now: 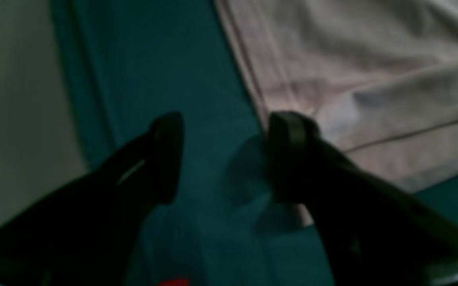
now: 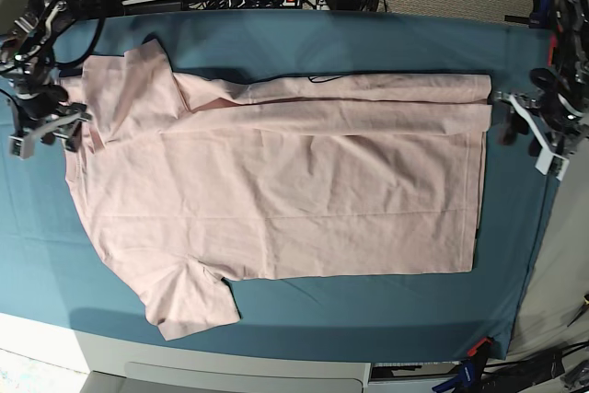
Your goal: Fold the T-shirt properly
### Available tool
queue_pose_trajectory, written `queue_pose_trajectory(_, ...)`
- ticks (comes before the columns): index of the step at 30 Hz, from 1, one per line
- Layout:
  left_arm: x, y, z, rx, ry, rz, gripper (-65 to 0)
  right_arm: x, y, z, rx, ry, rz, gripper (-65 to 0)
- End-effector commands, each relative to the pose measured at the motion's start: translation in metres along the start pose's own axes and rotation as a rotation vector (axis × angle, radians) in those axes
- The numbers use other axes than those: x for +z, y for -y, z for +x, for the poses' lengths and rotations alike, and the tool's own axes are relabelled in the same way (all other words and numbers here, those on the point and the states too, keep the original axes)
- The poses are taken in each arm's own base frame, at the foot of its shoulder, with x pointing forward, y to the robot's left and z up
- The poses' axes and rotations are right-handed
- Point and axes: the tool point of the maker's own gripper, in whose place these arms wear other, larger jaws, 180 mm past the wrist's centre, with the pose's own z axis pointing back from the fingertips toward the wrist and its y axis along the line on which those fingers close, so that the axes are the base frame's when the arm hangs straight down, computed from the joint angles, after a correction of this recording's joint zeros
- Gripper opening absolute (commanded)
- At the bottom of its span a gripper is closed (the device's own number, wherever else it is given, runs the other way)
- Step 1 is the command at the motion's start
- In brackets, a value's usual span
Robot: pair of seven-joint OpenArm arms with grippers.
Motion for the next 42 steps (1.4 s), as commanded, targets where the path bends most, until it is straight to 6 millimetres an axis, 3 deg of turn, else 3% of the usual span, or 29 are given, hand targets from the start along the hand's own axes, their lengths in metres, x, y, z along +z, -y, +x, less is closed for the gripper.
queue_pose_trajectory(1, 0.010, -0.014, 0.015, -0.024, 0.034, 0.033, -30.3, 0.009, 0.010, 0.014, -0.015, 0.035, -0.011, -31.1)
queue_pose_trajectory(8, 0.047, -0.053, 0.017, 0.033, 0.051, 0.085, -30.4, 0.050, 0.038, -0.032, -0.225, -0.048, 0.029, -31.1)
queue_pose_trajectory(12, 0.060, -0.057, 0.010, 0.062, 0.063, 0.078, -30.4, 0.070, 0.052, -0.065, -0.268, -0.106, 0.000, -31.1)
queue_pose_trajectory(15, 0.060, -0.053, 0.003, 0.070, 0.050, 0.057, -30.4, 0.073, 0.041, -0.087, -0.303, -0.135, 0.023, -31.1)
queue_pose_trajectory(23, 0.058, -0.045, 0.002, 0.075, 0.062, 0.029, -30.4, 0.056, -0.009, -0.109, -0.323, -0.186, 0.155, -31.1)
queue_pose_trajectory(30, 0.058, -0.045, 0.002, 0.075, 0.062, 0.029, -30.4, 0.035, -0.021, -0.131, -0.396, -0.240, 0.197, -31.4)
queue_pose_trajectory(32, 0.058, -0.045, 0.002, 0.075, 0.062, 0.029, -30.4, 0.033, -0.021, -0.134, -0.413, -0.246, 0.201, -36.9)
queue_pose_trajectory(37, 0.058, -0.045, 0.002, 0.075, 0.061, 0.029, -30.5, 0.036, -0.035, -0.131, -0.402, -0.245, 0.285, -62.1)
queue_pose_trajectory(42, 0.058, -0.045, 0.002, 0.075, 0.061, 0.029, -30.4, 0.042, -0.055, -0.118, -0.420, -0.203, 0.413, -64.7)
